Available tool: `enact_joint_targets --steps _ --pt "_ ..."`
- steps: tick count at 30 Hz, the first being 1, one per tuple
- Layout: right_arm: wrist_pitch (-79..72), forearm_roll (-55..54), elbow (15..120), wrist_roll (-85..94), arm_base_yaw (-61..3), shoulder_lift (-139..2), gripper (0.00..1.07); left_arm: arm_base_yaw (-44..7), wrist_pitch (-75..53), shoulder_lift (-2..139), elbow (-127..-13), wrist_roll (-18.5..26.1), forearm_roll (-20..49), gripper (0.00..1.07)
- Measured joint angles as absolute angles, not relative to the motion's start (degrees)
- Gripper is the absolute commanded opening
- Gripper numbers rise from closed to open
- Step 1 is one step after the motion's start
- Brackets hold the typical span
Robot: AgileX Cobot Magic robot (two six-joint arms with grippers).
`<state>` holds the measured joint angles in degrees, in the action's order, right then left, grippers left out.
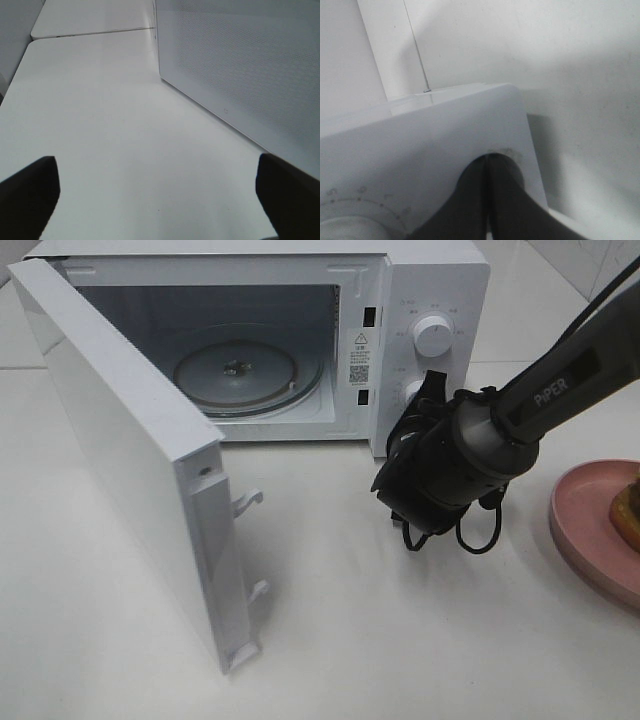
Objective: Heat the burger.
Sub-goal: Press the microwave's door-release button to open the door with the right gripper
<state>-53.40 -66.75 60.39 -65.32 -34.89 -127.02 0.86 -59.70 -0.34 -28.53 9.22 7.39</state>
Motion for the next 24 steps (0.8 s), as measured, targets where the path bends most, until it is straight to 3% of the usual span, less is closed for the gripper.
enact_joint_targets --steps 12,24 --pt "-54.1 -66.3 60.3 -64.2 -35.1 -127.4 0.0 0.9 -59.7 -0.3 -28.5 9.2 7.4 1.02" --pt "-52.4 -57.6 56.3 -64.1 -33.7 -125.5 0.0 0.9 -59.7 -0.3 -28.5 9.2 7.4 1.02"
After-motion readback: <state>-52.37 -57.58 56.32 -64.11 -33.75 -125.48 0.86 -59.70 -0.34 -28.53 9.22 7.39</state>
